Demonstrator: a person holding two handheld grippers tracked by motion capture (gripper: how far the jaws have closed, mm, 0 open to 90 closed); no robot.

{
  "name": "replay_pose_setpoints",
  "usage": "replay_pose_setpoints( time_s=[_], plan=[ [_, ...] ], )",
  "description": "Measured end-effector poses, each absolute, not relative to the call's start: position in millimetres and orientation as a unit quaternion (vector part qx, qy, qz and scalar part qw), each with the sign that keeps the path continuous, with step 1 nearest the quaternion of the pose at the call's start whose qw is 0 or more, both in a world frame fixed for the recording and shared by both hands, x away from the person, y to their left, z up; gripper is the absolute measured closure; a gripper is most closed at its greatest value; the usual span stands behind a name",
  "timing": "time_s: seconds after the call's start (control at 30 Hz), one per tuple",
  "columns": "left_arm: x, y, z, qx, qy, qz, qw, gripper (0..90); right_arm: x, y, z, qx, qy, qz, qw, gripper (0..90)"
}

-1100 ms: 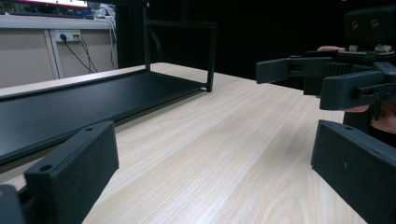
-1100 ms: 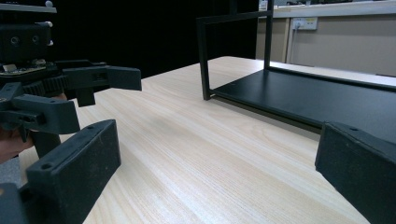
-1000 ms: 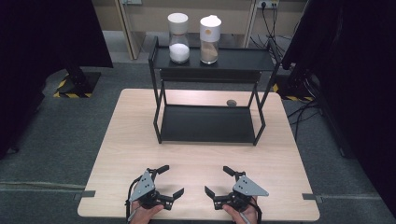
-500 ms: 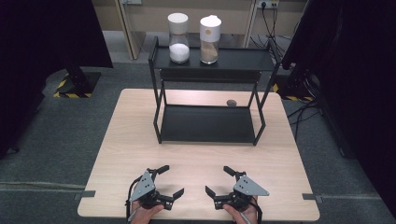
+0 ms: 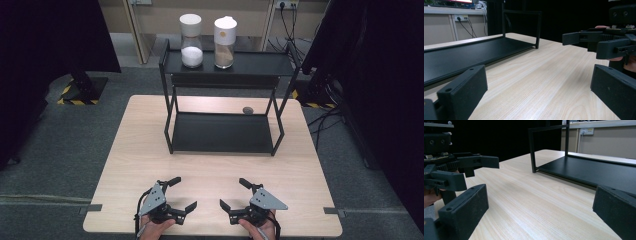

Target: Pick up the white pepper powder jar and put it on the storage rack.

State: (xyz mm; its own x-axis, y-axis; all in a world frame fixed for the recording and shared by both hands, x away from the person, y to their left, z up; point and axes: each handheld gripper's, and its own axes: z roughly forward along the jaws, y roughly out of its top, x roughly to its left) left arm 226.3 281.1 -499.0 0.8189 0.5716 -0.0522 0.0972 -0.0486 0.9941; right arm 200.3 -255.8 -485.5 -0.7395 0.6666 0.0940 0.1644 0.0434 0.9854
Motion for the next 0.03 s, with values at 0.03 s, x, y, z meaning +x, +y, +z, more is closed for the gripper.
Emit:
replay_pose_setpoints(
  time_s=[0.03],
  plan=[
    [226.4,281.1,-499.1,0.700,0.239,0.183,0.647,0.1,200.3,-255.9,-485.5,0.299,0.694,0.624,0.201,0.4]
  ],
)
